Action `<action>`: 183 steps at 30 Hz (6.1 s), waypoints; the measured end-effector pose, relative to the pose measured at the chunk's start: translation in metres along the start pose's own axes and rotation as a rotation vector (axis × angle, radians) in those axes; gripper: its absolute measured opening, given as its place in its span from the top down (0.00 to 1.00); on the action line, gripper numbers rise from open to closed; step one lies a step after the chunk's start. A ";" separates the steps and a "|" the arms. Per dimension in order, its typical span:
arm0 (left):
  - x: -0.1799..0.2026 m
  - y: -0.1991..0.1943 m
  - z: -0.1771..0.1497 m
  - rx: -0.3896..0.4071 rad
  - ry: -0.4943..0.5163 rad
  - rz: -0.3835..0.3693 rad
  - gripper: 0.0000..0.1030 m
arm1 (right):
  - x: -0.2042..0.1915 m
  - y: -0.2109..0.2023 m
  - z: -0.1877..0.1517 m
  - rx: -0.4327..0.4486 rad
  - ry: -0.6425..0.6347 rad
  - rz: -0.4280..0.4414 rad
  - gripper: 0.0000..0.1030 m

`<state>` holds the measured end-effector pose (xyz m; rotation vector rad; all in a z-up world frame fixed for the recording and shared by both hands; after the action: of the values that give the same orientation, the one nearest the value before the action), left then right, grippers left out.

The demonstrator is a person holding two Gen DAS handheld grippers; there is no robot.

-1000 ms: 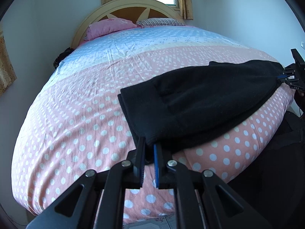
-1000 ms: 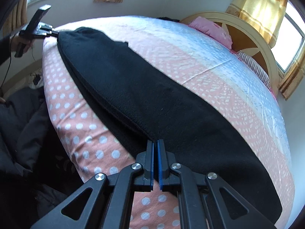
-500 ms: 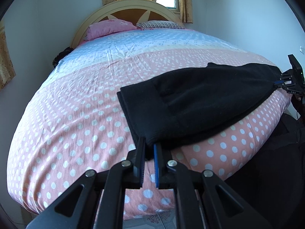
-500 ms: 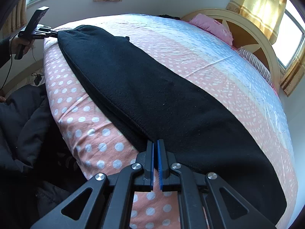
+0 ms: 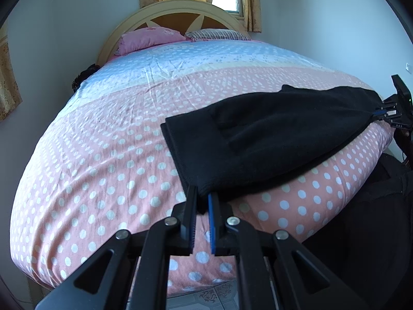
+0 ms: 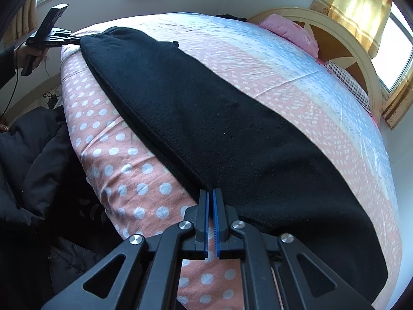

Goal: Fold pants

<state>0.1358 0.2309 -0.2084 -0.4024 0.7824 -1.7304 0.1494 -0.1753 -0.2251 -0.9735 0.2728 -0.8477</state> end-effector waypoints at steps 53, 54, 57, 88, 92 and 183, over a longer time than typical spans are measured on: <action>0.085 0.038 0.037 0.097 -0.011 -0.116 0.54 | 0.013 0.172 0.226 0.044 0.588 0.578 0.84; 0.085 0.038 0.037 0.098 -0.018 -0.118 0.54 | 0.019 0.160 0.221 0.060 0.591 0.572 0.70; 0.086 0.034 0.039 0.091 -0.006 -0.095 0.54 | 0.046 0.114 0.190 0.133 0.608 0.549 0.58; 0.425 0.020 0.132 0.123 0.593 -0.537 0.55 | 0.233 -0.150 -0.259 0.384 1.382 -0.015 0.58; 0.434 0.030 0.133 0.091 0.611 -0.530 0.67 | 0.230 -0.146 -0.253 0.375 1.375 0.002 0.58; 0.438 0.027 0.131 0.076 0.449 -0.750 0.66 | 0.220 -0.150 -0.170 0.281 0.934 -0.241 0.52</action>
<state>0.1043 -0.2256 -0.1868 -0.2679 0.9466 -2.6036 0.1238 -0.4843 -0.1641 -0.2917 0.8157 -1.4895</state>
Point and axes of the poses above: each gripper's, at about its wrist camera, not at the fingertips, and y roughly the way its jaws point, x to its right, z to its top, the point moved 5 cm from there along y, roughly the way its jaws point, and after that the axes turned 8 degrees about z, right-handed, at the moved point
